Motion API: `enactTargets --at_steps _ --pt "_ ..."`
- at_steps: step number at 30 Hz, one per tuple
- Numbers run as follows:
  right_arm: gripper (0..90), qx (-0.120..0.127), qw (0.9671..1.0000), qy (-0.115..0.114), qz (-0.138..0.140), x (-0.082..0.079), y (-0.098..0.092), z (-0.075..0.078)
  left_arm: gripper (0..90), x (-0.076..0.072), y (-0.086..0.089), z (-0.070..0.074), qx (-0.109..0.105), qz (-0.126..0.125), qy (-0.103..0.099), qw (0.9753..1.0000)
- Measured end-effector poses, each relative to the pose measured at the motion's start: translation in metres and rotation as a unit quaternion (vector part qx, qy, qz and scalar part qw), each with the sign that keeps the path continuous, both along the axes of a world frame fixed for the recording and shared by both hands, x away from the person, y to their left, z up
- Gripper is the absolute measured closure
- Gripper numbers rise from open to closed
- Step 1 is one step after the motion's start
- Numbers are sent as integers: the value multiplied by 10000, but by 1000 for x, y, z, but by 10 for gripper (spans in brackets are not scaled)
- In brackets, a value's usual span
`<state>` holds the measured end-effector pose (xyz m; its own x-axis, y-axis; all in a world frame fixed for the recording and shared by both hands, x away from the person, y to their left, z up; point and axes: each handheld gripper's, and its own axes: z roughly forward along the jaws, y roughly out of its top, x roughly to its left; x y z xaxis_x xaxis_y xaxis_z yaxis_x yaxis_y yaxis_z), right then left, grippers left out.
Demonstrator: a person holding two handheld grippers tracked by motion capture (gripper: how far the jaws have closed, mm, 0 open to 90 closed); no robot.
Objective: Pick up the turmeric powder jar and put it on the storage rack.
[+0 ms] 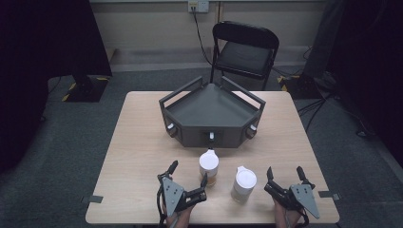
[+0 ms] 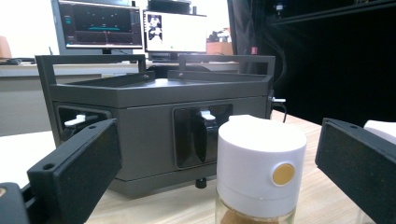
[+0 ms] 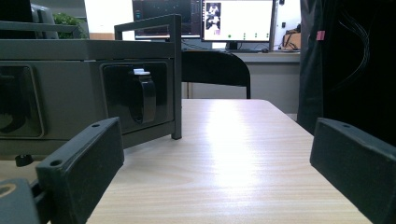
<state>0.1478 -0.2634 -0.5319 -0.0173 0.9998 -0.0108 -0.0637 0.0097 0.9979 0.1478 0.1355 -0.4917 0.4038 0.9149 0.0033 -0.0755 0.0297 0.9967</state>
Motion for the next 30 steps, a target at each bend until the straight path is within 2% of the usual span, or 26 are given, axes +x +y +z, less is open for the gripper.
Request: enactTargets --at_steps 19,25,30 --pt "15 0 10000 -2 -8 0 0 0 17 24 -23 2 122 -271 232 9993" --pt "15 -1 10000 -3 -8 0 0 0 81 25 -30 1 137 -176 257 9994" --pt "14 0 10000 -3 -8 0 0 0 117 31 -32 0 90 -231 365 9990"
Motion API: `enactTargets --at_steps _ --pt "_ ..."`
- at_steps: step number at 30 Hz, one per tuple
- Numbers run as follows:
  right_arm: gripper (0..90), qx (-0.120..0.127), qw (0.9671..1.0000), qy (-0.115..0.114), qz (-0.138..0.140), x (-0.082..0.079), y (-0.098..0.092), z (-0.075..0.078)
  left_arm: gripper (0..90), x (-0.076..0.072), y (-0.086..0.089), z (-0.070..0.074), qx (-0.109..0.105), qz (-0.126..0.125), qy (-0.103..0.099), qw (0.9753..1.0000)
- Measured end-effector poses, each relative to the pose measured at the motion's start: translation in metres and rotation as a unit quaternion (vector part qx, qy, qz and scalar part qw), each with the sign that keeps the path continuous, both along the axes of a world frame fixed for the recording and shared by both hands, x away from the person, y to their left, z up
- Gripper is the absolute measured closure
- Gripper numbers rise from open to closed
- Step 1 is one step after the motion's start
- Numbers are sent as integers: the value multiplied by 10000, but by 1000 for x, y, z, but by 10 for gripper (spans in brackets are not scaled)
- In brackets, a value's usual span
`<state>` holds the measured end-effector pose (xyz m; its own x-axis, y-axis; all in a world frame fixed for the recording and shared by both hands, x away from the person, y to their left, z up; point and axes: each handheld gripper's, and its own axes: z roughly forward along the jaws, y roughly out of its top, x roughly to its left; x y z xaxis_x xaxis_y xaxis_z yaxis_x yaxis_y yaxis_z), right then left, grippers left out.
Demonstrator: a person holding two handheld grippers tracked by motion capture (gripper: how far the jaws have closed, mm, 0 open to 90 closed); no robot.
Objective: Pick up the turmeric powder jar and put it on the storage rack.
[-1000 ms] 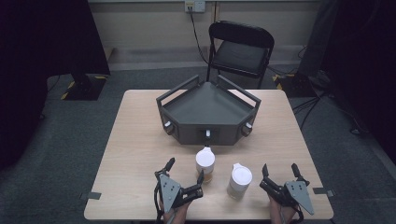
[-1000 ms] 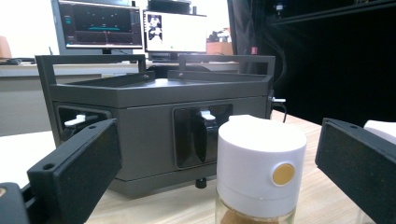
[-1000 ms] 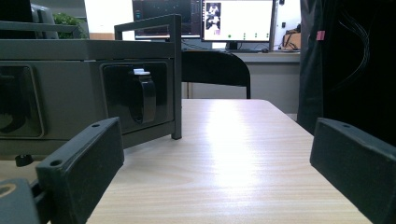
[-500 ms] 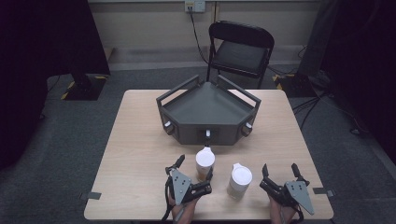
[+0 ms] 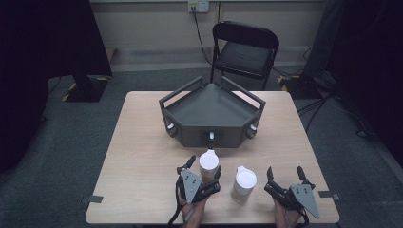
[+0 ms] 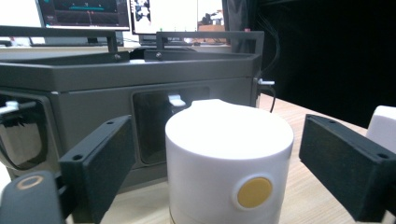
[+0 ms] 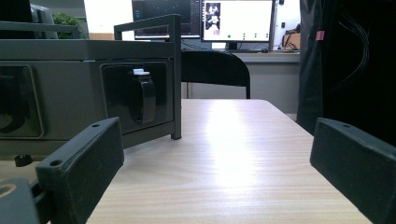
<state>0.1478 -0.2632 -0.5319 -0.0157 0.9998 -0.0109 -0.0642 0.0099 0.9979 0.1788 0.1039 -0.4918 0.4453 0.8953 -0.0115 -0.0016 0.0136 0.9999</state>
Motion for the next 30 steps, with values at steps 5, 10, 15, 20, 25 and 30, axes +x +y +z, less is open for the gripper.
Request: enactTargets --at_steps 5,10,15,20,25,30 --pt "14 1 10000 -1 0 0 0 0 156 7 0 3 61 -83 132 9999" --pt "14 2 10000 0 -1 0 0 0 193 8 -2 0 -42 -32 150 9999" --pt "13 1 10000 0 3 0 0 0 220 10 -2 -2 -80 -71 198 9997" --pt "14 1 10000 0 3 0 0 0 260 11 -3 -5 -87 -90 235 9996" --pt "14 1 10000 0 4 0 0 0 295 9 -5 -6 -13 -60 157 9999" --pt "13 1 10000 0 4 0 0 0 301 8 -6 -6 32 -37 126 9999"
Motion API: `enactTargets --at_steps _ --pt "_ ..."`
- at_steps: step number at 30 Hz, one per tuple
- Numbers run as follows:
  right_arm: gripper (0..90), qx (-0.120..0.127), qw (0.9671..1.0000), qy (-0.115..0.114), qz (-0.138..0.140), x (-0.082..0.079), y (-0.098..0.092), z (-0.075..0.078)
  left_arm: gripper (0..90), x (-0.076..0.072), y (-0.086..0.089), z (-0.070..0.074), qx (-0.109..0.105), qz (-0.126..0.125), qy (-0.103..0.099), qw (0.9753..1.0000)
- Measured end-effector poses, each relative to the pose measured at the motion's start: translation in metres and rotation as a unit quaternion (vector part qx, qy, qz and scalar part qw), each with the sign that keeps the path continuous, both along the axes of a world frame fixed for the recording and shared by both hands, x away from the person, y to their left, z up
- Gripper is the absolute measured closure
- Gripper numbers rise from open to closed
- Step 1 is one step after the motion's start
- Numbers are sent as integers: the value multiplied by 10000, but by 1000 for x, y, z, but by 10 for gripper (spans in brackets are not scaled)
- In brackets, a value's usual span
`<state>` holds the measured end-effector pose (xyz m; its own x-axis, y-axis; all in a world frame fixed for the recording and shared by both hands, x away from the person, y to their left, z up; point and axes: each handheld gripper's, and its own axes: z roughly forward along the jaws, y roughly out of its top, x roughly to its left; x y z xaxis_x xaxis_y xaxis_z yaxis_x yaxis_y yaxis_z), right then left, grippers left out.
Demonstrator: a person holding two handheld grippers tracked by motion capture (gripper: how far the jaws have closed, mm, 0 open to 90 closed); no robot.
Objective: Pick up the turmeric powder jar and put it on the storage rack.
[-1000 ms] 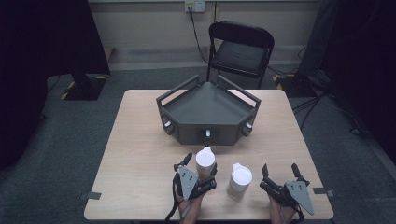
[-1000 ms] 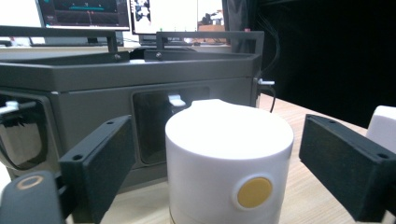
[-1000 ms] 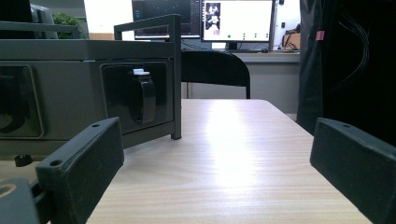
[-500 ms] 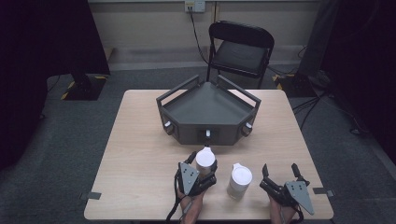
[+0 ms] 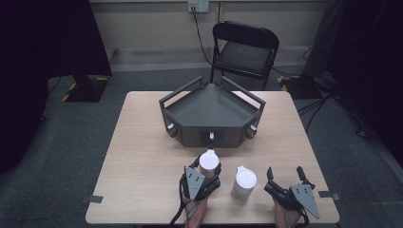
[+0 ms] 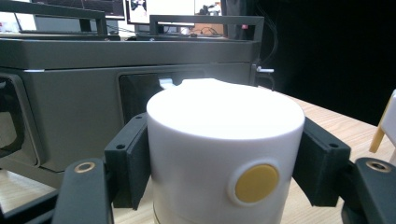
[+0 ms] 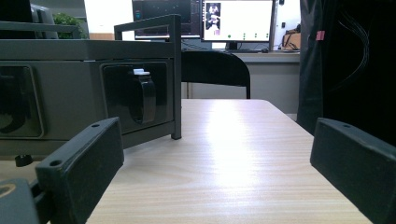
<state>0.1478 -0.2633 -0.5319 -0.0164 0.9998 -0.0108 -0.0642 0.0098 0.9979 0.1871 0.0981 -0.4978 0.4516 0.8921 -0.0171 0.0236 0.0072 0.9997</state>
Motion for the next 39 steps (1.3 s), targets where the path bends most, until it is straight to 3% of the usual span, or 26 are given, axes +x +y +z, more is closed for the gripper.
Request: enactTargets --at_steps 39 --pt "14 1 10000 2 13 0 -1 0 304 1 6 9 77 -39 -42 10000"
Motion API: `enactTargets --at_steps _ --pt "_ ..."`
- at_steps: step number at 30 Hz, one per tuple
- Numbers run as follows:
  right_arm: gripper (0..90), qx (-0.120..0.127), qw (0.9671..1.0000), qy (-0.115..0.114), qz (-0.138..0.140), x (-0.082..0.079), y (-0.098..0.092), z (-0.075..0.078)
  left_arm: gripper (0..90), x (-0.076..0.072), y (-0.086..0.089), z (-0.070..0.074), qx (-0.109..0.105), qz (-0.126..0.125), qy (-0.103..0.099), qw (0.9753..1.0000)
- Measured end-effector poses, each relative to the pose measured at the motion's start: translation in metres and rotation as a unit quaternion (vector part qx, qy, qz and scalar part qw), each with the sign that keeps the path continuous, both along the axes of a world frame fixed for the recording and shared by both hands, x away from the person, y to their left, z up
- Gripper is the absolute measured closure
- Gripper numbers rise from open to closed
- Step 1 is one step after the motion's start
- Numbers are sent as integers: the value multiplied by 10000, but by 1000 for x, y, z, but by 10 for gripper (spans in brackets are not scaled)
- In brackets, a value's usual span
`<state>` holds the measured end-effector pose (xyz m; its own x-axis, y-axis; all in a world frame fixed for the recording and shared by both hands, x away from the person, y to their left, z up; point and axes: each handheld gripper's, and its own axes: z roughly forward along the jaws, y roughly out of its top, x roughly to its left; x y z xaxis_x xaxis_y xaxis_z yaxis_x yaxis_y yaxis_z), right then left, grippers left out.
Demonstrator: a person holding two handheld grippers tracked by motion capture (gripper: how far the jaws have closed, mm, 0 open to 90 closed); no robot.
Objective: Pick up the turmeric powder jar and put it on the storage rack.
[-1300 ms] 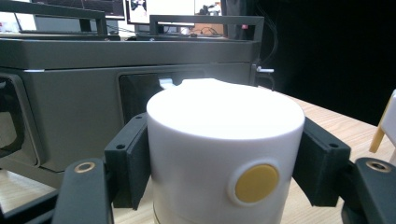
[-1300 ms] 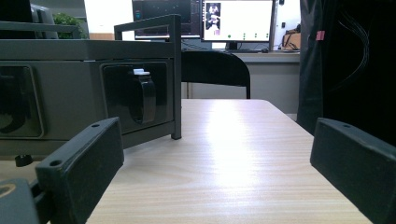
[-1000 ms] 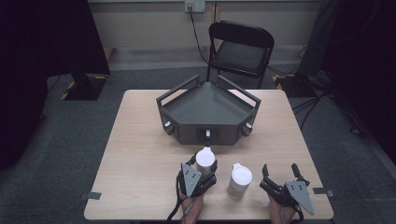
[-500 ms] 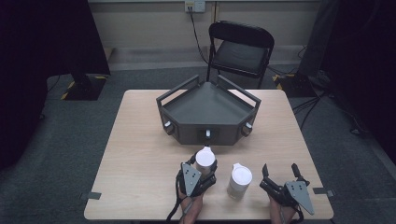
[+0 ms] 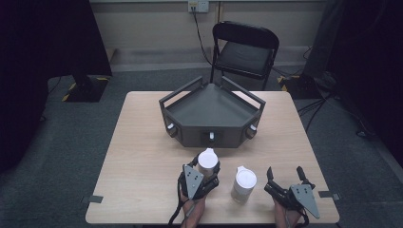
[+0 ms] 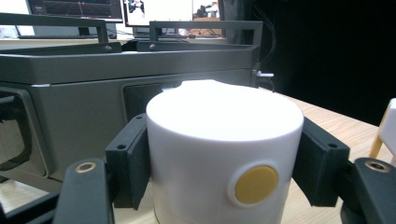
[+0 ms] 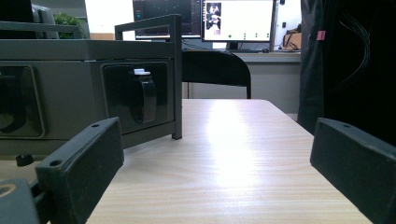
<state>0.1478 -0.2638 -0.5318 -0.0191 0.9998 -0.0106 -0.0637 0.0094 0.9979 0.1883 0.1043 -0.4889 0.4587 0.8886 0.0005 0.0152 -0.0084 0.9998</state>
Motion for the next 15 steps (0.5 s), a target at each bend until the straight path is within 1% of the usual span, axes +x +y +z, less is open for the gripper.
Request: enactTargets --at_steps 8,9,11,12,13,15 --pt "14 1 10000 0 0 0 0 0 304 0 5 3 -6 3 -59 10000" --pt "14 0 10000 0 -1 0 0 0 304 -1 5 4 48 10 -95 9999" --pt "14 -1 10000 0 -2 0 0 0 304 -3 2 5 237 65 -200 9995" --pt "14 -1 10000 0 -2 0 0 0 304 -3 3 6 250 56 -210 9994" --pt "14 -1 10000 0 -1 0 0 0 304 -3 4 8 177 40 -190 9997" --pt "14 0 10000 1 -1 0 0 0 304 -3 5 10 174 46 -210 9996"
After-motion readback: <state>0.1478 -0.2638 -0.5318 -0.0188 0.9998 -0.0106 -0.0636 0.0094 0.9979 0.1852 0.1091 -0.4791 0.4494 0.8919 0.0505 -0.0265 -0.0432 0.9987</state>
